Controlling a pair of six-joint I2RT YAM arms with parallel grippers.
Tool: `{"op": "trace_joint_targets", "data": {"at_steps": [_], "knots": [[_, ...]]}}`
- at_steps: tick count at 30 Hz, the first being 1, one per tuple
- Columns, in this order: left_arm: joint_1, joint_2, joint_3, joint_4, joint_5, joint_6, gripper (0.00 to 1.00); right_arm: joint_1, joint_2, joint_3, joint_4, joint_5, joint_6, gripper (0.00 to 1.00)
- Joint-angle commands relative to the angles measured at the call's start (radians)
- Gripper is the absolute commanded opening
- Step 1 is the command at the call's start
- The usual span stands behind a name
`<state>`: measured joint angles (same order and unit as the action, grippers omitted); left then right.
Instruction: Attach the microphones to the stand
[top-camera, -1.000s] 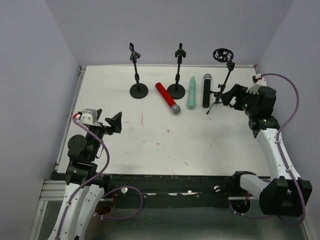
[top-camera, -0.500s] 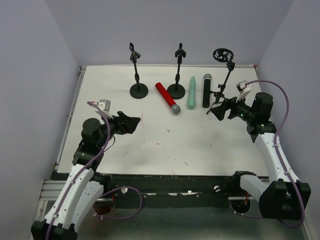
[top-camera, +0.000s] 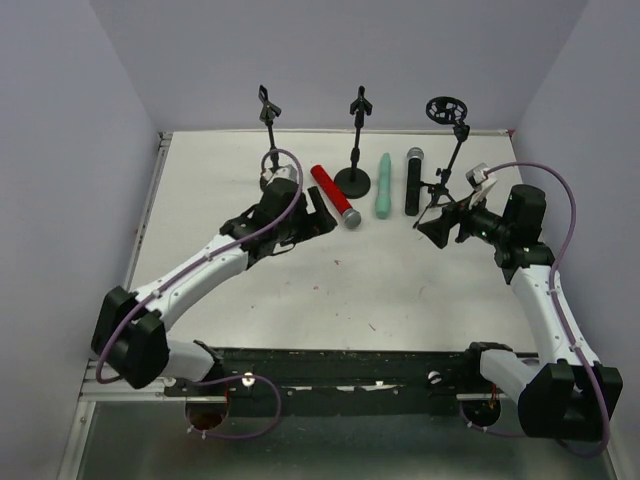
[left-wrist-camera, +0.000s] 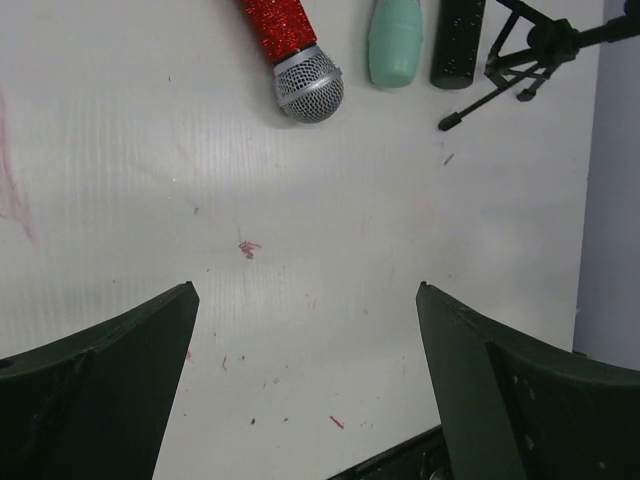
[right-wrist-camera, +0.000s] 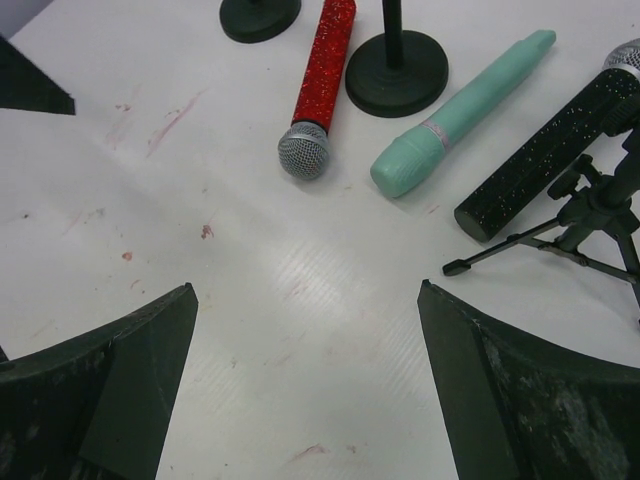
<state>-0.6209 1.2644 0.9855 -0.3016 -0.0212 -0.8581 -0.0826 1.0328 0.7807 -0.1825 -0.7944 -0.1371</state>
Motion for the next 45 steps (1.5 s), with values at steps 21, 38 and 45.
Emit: {"op": "trace_joint_targets", "data": {"at_steps": [21, 38, 45], "knots": [[0.018, 0.909, 0.924, -0.464, -0.008, -0.254, 0.87, -0.003, -0.010, 0.026, -0.025, -0.046, -0.010, 1.00], [0.039, 1.060, 1.116, -0.596, 0.020, -0.291, 0.81, -0.003, -0.010, 0.026, -0.029, -0.080, -0.009, 1.00], [0.044, 1.104, 1.157, -0.622, 0.087, -0.317, 0.75, -0.003, -0.017, 0.029, -0.034, -0.095, -0.006, 1.00]]}}
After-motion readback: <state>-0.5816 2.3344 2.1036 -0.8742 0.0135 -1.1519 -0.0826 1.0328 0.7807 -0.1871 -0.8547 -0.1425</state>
